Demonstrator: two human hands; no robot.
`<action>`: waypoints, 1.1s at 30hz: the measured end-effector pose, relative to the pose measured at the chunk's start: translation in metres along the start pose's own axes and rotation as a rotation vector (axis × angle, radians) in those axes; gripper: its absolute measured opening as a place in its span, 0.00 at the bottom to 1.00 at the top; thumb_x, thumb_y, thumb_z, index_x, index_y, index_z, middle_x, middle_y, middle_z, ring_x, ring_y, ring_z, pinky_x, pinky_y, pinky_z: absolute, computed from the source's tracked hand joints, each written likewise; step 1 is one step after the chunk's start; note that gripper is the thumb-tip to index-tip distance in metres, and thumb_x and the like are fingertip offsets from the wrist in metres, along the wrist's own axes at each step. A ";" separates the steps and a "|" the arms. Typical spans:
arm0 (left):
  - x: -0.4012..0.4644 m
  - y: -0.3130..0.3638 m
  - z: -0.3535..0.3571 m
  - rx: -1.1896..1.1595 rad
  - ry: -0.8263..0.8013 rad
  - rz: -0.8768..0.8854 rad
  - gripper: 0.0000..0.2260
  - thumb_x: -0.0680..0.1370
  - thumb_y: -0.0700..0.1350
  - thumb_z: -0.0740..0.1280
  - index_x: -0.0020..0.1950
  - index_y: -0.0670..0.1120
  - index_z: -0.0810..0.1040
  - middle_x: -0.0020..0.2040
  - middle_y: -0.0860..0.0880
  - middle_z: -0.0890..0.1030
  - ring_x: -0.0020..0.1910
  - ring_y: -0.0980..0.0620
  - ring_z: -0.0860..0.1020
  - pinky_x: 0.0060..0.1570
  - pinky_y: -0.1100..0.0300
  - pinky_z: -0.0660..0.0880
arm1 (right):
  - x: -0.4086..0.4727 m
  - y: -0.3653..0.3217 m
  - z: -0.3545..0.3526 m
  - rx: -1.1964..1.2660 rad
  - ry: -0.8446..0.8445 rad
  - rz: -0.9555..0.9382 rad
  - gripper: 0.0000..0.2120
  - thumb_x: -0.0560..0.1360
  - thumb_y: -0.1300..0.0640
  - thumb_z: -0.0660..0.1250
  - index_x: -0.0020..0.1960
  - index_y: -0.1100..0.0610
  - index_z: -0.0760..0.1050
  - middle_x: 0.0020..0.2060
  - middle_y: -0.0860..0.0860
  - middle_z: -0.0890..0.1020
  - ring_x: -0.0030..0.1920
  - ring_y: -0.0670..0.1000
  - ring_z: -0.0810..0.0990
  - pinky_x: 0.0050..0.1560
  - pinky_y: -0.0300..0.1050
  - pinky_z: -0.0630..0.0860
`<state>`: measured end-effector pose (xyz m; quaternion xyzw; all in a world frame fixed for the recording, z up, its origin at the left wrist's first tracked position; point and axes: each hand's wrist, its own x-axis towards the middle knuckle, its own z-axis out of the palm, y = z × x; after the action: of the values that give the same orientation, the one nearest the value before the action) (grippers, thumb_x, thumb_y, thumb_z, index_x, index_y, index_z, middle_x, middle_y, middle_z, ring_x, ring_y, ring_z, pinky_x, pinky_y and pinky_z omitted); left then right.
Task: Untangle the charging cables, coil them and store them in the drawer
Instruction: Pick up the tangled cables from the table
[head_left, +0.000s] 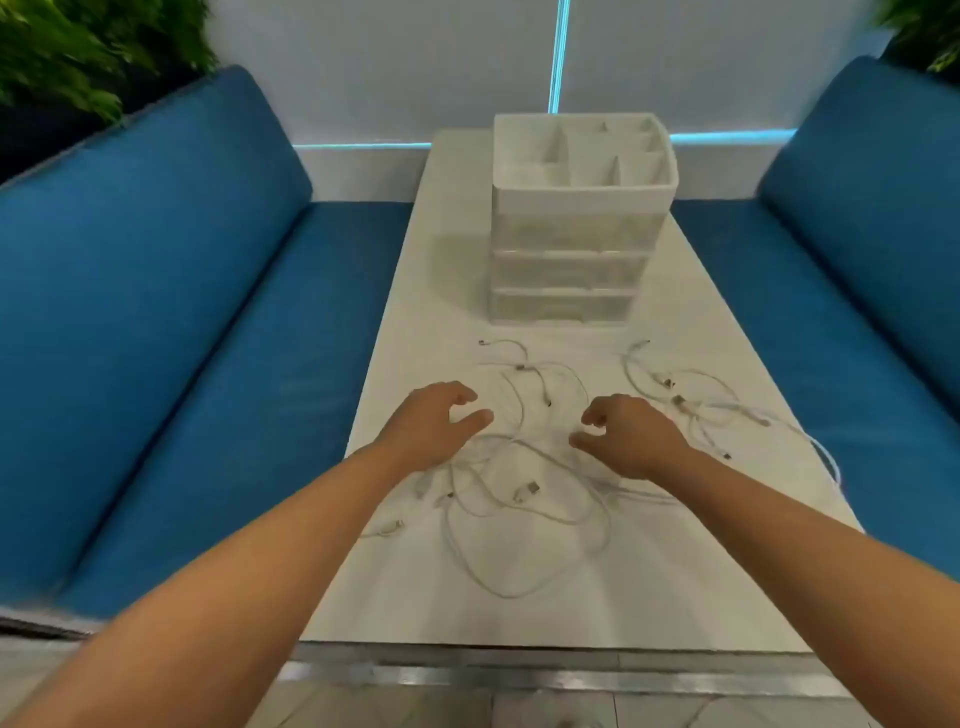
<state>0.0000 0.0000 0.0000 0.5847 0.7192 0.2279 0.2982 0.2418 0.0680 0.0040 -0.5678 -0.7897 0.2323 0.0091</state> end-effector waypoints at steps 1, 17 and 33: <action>0.006 0.000 0.008 -0.017 -0.004 -0.029 0.23 0.79 0.59 0.66 0.68 0.47 0.75 0.66 0.50 0.77 0.64 0.52 0.74 0.59 0.61 0.69 | 0.001 0.001 0.005 0.019 0.009 0.049 0.19 0.73 0.41 0.68 0.55 0.53 0.77 0.53 0.50 0.80 0.51 0.51 0.78 0.48 0.46 0.75; 0.083 0.055 0.038 -0.737 0.149 -0.467 0.12 0.82 0.42 0.58 0.40 0.43 0.73 0.31 0.48 0.74 0.31 0.52 0.71 0.38 0.58 0.69 | 0.023 0.025 0.013 0.358 -0.219 0.114 0.14 0.77 0.54 0.66 0.36 0.58 0.68 0.33 0.53 0.74 0.33 0.49 0.72 0.35 0.42 0.66; 0.013 0.130 -0.054 -1.482 0.155 -0.102 0.12 0.84 0.47 0.55 0.59 0.45 0.76 0.31 0.53 0.64 0.26 0.57 0.58 0.23 0.67 0.54 | 0.022 0.037 -0.045 0.822 0.081 0.214 0.10 0.80 0.55 0.60 0.42 0.58 0.65 0.34 0.56 0.70 0.29 0.50 0.65 0.28 0.42 0.62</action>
<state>0.0523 0.0420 0.1247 0.1785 0.4225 0.6794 0.5727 0.2793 0.1132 0.0241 -0.6045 -0.5670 0.5048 0.2414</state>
